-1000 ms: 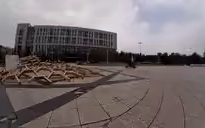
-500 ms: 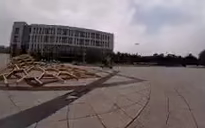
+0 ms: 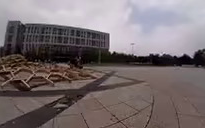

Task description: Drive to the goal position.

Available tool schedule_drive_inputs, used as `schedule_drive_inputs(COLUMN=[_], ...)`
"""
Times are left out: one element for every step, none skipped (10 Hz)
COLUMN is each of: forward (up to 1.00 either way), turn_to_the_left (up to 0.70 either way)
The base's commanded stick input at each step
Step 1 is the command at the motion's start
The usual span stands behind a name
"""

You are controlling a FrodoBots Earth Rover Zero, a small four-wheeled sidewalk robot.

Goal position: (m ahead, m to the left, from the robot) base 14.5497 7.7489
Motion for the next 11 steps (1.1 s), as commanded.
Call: schedule_drive_inputs(forward=[0.70, 0.70, 0.70, 0.70, 0.70, 0.70, 0.70, 0.70, 0.70, 0.70, 0.70], turn_to_the_left=[-0.13, -0.13, -0.13, -0.13, -0.13, -0.14, -0.14, -0.14, -0.14, -0.14, -0.14])
